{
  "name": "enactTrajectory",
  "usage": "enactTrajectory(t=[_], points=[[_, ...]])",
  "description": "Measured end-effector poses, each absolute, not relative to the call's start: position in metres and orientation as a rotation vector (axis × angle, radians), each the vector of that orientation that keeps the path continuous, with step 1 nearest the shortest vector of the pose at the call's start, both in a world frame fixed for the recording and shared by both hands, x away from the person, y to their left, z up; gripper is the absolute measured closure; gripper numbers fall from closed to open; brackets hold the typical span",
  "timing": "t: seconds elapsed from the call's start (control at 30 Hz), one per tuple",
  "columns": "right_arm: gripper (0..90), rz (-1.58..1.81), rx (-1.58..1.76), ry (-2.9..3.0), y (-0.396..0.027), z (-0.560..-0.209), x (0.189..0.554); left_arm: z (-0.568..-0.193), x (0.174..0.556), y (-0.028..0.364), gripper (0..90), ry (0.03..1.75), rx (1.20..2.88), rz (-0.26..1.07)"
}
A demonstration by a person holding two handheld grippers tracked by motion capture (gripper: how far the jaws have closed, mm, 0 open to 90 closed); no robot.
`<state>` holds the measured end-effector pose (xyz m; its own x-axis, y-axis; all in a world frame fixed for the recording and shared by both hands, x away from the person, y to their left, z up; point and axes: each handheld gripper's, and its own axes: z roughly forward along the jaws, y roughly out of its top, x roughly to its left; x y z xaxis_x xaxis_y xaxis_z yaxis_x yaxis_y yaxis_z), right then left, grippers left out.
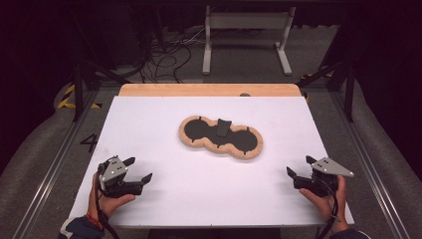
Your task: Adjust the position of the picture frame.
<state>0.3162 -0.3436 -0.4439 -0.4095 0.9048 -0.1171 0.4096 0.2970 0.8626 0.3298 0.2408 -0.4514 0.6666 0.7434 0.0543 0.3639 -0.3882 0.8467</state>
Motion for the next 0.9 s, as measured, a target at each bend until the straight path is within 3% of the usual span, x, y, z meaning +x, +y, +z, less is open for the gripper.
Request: enactTrajectory(t=[0.27,0.4,0.5,0.7,0.77,0.9], points=[[31.8,1.046,1.172,1.982,-0.343,-0.444,0.324,-0.451,0.325,0.243,22.8,0.848,2.015,0.545],[41.7,1.051,1.168,1.995,-0.341,-0.442,0.331,-0.45,0.323,0.244,30.6,0.848,2.025,0.539],[49.9,1.05,1.177,2.006,-0.339,-0.44,0.339,-0.447,0.324,0.242,40.5,0.82,2.025,0.516],[70.1,1.079,1.203,2.014,-0.339,-0.435,0.36,-0.441,0.339,0.231,75.6,0.807,2.065,0.517],[75.3,1.077,1.212,2.028,-0.336,-0.434,0.369,-0.441,0.346,0.228,83.6,0.808,2.077,0.505],[86.9,1.062,1.207,2.055,-0.326,-0.434,0.388,-0.439,0.366,0.218,89.6,0.822,2.086,0.489]])
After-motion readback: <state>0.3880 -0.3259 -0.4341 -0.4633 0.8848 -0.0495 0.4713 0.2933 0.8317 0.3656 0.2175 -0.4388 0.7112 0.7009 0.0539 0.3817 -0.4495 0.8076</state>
